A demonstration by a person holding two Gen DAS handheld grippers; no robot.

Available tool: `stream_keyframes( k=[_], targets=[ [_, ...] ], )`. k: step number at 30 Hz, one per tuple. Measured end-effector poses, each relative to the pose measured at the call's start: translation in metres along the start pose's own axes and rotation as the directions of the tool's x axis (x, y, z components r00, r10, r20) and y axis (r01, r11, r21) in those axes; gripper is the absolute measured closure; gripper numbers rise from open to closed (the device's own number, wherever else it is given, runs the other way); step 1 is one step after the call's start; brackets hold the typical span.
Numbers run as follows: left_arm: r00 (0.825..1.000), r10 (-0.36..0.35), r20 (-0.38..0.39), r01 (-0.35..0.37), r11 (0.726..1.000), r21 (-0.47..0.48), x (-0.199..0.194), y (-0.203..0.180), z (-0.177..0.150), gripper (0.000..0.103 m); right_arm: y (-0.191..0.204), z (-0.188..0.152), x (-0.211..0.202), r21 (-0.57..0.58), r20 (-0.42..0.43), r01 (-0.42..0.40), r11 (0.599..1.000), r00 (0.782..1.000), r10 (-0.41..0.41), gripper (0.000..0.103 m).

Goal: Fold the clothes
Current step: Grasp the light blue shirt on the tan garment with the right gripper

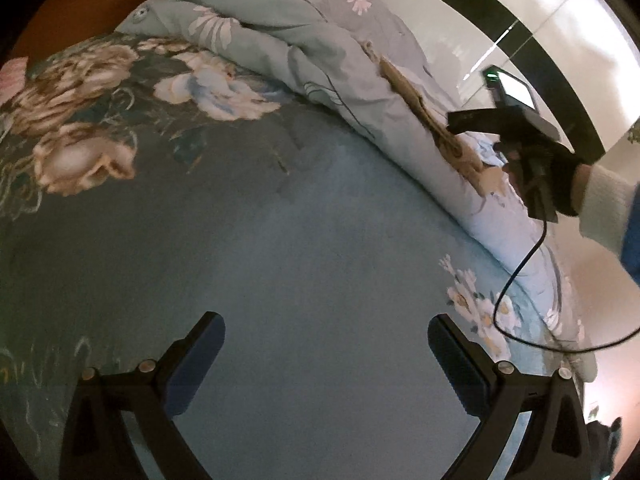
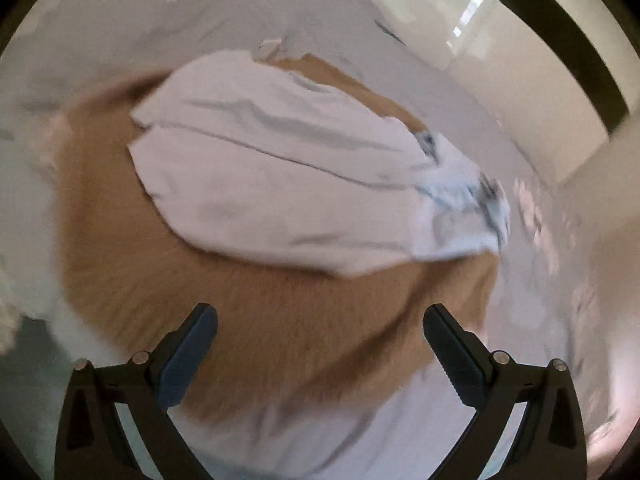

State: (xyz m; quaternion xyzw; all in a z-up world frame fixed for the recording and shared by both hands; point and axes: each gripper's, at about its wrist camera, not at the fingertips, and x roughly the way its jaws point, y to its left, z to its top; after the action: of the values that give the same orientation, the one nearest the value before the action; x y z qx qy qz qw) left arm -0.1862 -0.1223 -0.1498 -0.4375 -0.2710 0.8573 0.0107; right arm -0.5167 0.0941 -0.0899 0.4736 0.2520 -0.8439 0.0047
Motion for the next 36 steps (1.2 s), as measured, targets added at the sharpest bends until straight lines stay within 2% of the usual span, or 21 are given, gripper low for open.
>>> stream_keyframes(
  k=[2, 4, 6, 9, 10, 11, 12, 13, 14, 16, 17, 18, 19, 20, 24, 29, 31, 36],
  targets=[
    [1.0, -0.005, -0.006, 0.005, 1.0, 0.004, 0.006, -0.001, 0.003, 0.0, 0.016, 0.004, 0.008, -0.113, 0.042, 0.097, 0.989, 0.995, -0.093, 0.001],
    [1.0, -0.014, -0.018, 0.014, 1.0, 0.0, 0.013, 0.0, 0.004, 0.0, 0.025, 0.009, 0.009, -0.158, 0.109, 0.177, 0.971, 0.981, -0.161, 0.001],
    [1.0, -0.017, -0.025, 0.017, 1.0, -0.003, 0.017, 0.001, 0.004, 0.0, 0.029, 0.013, 0.011, -0.171, 0.156, 0.234, 0.957, 0.966, -0.209, 0.001],
    [0.999, -0.024, -0.025, 0.024, 1.0, -0.008, 0.021, 0.002, 0.005, 0.0, 0.028, 0.021, 0.014, -0.149, 0.187, 0.264, 0.953, 0.954, -0.235, 0.005],
    [0.999, -0.026, -0.024, 0.026, 1.0, -0.01, 0.022, 0.003, 0.006, 0.0, 0.028, 0.022, 0.017, -0.152, 0.179, 0.252, 0.956, 0.958, -0.224, 0.006],
    [0.999, -0.028, -0.021, 0.028, 1.0, -0.012, 0.023, 0.003, 0.006, 0.0, 0.029, 0.023, 0.02, -0.156, 0.169, 0.239, 0.959, 0.963, -0.212, 0.013],
    [0.999, -0.033, -0.018, 0.033, 0.999, -0.015, 0.023, 0.003, 0.007, 0.0, 0.029, 0.023, 0.021, -0.149, 0.156, 0.201, 0.968, 0.972, -0.177, 0.028],
    [0.999, -0.039, -0.015, 0.038, 0.999, -0.017, 0.024, 0.003, 0.008, 0.0, 0.031, 0.022, 0.02, -0.15, 0.152, 0.172, 0.974, 0.977, -0.149, 0.037],
    [0.999, -0.044, -0.014, 0.043, 0.999, -0.021, 0.024, 0.003, 0.009, 0.0, 0.033, 0.02, 0.018, -0.152, 0.148, 0.144, 0.978, 0.981, -0.122, 0.052],
    [0.999, -0.052, -0.013, 0.051, 0.998, -0.021, 0.026, 0.003, 0.011, 0.0, 0.041, 0.017, 0.018, -0.207, 0.156, 0.142, 0.968, 0.982, -0.111, 0.061],
    [0.998, -0.055, -0.013, 0.055, 0.998, -0.021, 0.026, 0.003, 0.012, 0.0, 0.044, 0.016, 0.018, -0.228, 0.153, 0.131, 0.965, 0.983, -0.097, 0.075],
    [0.998, -0.055, -0.013, 0.055, 0.998, -0.022, 0.027, 0.003, 0.012, 0.0, 0.043, 0.018, 0.018, -0.225, 0.143, 0.121, 0.967, 0.986, -0.091, 0.082],
    [0.998, -0.056, -0.014, 0.055, 0.998, -0.026, 0.027, 0.003, 0.012, 0.0, 0.041, 0.02, 0.019, -0.218, 0.132, 0.112, 0.97, 0.988, -0.084, 0.083],
    [0.998, -0.058, -0.016, 0.057, 0.998, -0.031, 0.028, 0.004, 0.012, 0.0, 0.038, 0.023, 0.02, -0.2, 0.117, 0.096, 0.975, 0.99, -0.074, 0.087],
    [0.998, -0.061, -0.021, 0.06, 0.998, -0.036, 0.023, 0.005, 0.012, 0.0, 0.014, 0.038, 0.014, -0.065, 0.079, 0.027, 0.997, 0.997, -0.022, 0.097],
    [0.998, -0.058, -0.005, 0.058, 0.997, -0.047, 0.009, 0.005, 0.016, 0.0, -0.037, 0.046, -0.025, 0.065, 0.14, -0.026, 0.998, 0.99, 0.017, 0.1],
    [0.998, -0.07, 0.001, 0.07, 0.996, -0.063, 0.0, 0.003, 0.019, 0.0, -0.035, 0.056, -0.05, 0.1, 0.174, -0.047, 0.994, 0.984, 0.029, 0.1],
    [0.994, -0.104, 0.029, 0.105, 0.993, -0.057, -0.031, -0.01, 0.019, 0.0, -0.059, 0.037, -0.118, 0.143, 0.222, -0.13, 0.981, 0.97, 0.096, 0.103]
  ],
)
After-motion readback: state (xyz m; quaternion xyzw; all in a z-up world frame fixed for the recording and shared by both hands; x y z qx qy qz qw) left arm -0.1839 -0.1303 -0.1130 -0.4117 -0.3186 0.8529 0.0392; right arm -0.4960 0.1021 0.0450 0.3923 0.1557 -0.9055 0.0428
